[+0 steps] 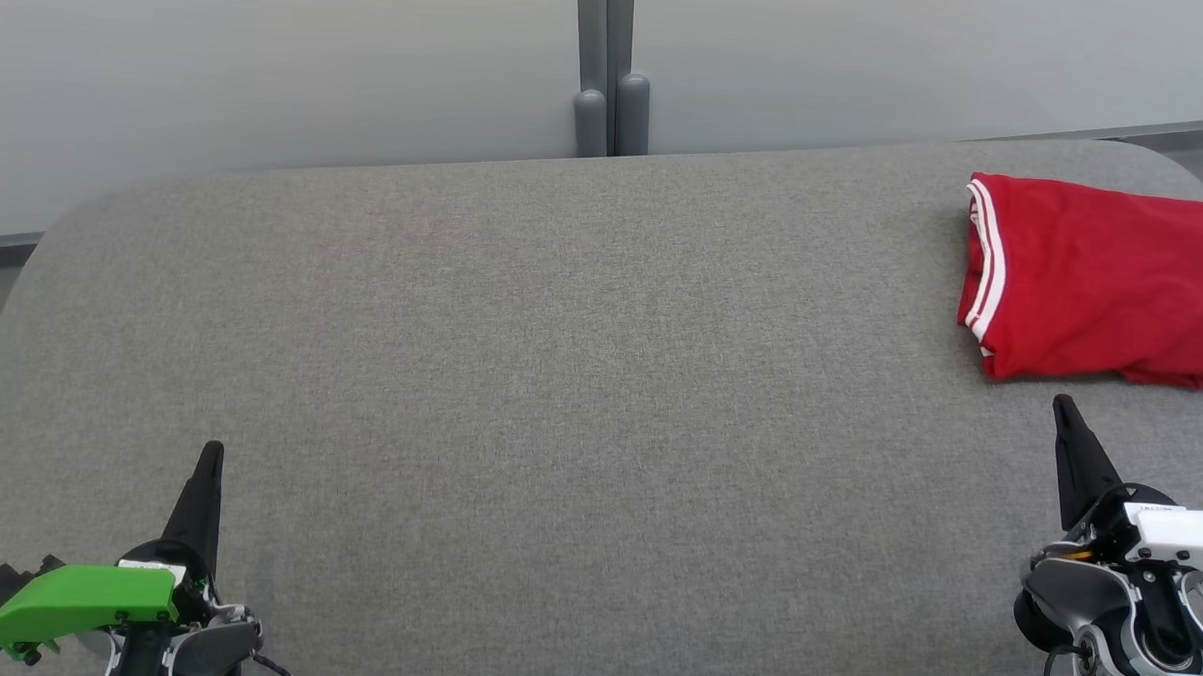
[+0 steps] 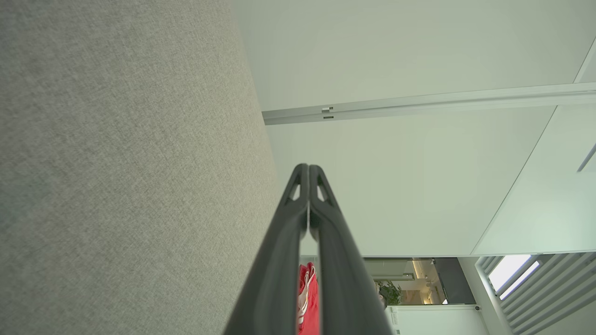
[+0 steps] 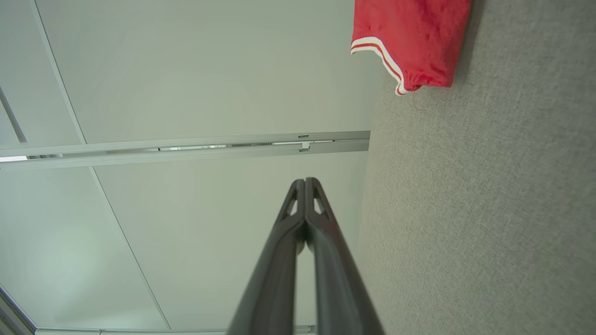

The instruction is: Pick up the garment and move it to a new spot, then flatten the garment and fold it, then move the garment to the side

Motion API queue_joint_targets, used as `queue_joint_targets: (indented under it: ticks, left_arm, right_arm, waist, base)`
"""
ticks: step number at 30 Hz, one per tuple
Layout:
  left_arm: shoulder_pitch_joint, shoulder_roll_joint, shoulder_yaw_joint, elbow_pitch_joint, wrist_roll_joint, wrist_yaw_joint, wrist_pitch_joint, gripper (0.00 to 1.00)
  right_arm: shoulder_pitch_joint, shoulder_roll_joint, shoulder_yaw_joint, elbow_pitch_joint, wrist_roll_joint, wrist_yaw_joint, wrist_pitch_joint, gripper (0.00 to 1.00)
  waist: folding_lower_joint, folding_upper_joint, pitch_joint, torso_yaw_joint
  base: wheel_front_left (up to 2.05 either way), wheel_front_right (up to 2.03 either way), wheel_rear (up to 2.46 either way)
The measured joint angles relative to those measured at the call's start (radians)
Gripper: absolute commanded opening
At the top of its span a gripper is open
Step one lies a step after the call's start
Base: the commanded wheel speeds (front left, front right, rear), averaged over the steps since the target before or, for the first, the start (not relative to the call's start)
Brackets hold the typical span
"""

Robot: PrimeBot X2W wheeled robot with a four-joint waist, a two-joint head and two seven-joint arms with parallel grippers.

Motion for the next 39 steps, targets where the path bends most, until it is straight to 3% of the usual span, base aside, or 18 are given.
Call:
queue_joint_targets:
  ticks: [39]
  left_arm:
    - [0.0,0.0,0.001,0.004,0.0,-0.008,0.008,0.0]
  right_arm:
    - [0.0,0.0,0.003,-0.005,0.0,0.0,0.0,0.0]
  waist:
    - [0.0,0.0,0.0,0.0]
  base:
    - [0.0,0.0,0.0]
